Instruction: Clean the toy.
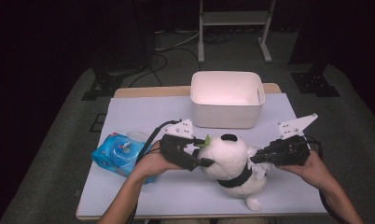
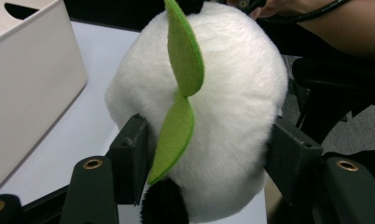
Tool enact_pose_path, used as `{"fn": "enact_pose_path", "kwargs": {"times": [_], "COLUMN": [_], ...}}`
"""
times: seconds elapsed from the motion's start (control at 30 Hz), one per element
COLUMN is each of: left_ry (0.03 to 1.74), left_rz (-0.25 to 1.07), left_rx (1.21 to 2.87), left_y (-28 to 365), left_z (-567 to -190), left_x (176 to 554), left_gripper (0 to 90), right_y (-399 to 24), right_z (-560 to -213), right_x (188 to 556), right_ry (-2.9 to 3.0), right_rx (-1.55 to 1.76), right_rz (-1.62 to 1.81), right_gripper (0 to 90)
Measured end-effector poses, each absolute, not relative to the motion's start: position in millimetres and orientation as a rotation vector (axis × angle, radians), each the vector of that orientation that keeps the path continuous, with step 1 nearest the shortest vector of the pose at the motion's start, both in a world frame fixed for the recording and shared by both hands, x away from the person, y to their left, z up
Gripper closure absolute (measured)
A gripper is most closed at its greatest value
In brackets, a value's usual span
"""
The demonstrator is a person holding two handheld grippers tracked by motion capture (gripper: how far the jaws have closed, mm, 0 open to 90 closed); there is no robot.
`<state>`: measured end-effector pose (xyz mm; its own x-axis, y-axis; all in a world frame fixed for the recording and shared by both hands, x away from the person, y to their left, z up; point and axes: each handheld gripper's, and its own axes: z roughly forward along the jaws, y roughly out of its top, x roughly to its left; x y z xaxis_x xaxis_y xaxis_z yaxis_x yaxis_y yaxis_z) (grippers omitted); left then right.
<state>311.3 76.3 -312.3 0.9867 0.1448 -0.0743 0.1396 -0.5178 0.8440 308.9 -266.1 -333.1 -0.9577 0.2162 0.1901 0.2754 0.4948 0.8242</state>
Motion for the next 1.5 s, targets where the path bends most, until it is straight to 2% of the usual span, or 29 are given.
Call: {"fn": "enact_pose_path", "kwargs": {"times": [0.3,0.8,1.03,1.17,1.43,1.5], "left_ry": [0.192,0.132,0.132,0.142,0.157,0.169], "left_rz": [-0.01,0.016,0.009,0.007,-0.02,-0.036], "left_rx": [2.122,2.15,2.152,2.146,2.158,2.144], "left_y": [73,38,29,25,23,23], "left_z": [-317,-310,-313,-314,-324,-328], "left_x": [311,310,312,312,314,315], "left_gripper": [36.7,34.6,29.3,20.2,16.7,22.1], "right_y": [-265,-253,-257,-267,-279,-281], "right_z": [-321,-277,-284,-290,-295,-296], "right_x": [310,306,307,307,305,306], "right_ry": [-2.659,-2.753,-2.799,-2.776,-2.762,-2.753], "right_rx": [-0.421,-0.334,-0.372,-0.418,-0.453,-0.466], "right_rz": [-1.505,-1.516,-1.433,-1.428,-1.443,-1.449], "right_gripper": [82.3,82.1,82.4,82.6,82.6,82.5]}}
